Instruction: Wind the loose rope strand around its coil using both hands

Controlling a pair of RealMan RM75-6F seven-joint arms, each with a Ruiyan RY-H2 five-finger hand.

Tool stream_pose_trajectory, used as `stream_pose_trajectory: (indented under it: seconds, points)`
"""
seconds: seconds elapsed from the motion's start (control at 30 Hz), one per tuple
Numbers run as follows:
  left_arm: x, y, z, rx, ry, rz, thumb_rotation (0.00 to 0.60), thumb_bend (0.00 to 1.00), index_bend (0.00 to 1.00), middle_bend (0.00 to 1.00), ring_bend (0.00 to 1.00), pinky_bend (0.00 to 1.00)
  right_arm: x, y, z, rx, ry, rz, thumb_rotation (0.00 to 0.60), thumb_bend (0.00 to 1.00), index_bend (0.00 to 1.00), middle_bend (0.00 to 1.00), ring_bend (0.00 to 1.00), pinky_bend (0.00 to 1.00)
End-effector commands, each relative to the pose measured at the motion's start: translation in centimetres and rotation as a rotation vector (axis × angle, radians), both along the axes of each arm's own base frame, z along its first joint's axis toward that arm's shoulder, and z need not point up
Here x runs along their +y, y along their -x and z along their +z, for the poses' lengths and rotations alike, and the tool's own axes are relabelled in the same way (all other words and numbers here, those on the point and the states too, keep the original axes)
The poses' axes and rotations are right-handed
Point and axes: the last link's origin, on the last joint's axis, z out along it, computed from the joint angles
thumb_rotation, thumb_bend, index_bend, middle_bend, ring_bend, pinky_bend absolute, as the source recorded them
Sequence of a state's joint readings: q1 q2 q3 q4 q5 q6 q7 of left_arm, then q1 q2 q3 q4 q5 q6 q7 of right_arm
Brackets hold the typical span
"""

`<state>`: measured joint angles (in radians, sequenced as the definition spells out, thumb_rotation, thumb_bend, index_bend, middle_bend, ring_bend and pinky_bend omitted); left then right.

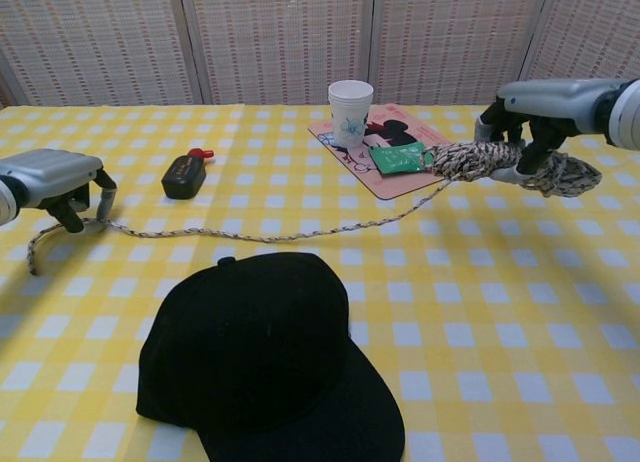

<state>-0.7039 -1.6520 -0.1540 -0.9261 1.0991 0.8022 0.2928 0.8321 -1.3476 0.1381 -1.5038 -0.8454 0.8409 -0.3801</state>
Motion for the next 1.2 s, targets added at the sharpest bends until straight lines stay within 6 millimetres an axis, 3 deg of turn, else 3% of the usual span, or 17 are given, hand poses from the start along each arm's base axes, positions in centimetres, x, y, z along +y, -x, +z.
stream_pose_trajectory:
  seconds: [0.03,0.37,0.57,0.87,1.2]
  points:
    - [0.0,0.1,0.1,-0.006,-0.003,-0.001,0.6,0.4,0.77,1.0,1.0,1.0,0.0,0.0,0.1,-0.004,0.003,-0.002,0.6,0.74,0.7,0.54,0.48,0.63]
    - [-0.2,0.0,1.9,-0.065,-0.034,-0.018,0.6,0.41,0.8,1.0,1.0,1.0,-0.1,-0.1,0.5,-0.02,0.011,-0.003,0.6,0.74,0.7,0.54,0.48,0.63]
    - [-0.3,-0.7,4.6,-0.119,-0.086,-0.058,0.6,0.42,0.81,1.0,1.0,1.0,0.0,-0.4,0.9,-0.045,0.022,0.001,0.6,0.74,0.7,0.55,0.48,0.63]
    - [-1.4,-4.1,10.0,-0.209,-0.163,-0.197,0.6,0.42,0.82,1.0,1.0,1.0,-0.2,-2.0,0.8,-0.087,0.034,0.038,0.6,0.74,0.71,0.55,0.48,0.63]
    - [-3.0,-9.3,15.2,-0.324,-0.221,-0.377,0.6,0.42,0.82,1.0,1.0,1.0,-1.2,-5.8,-0.2,-0.089,0.045,0.124,0.6,0.74,0.71,0.55,0.48,0.63]
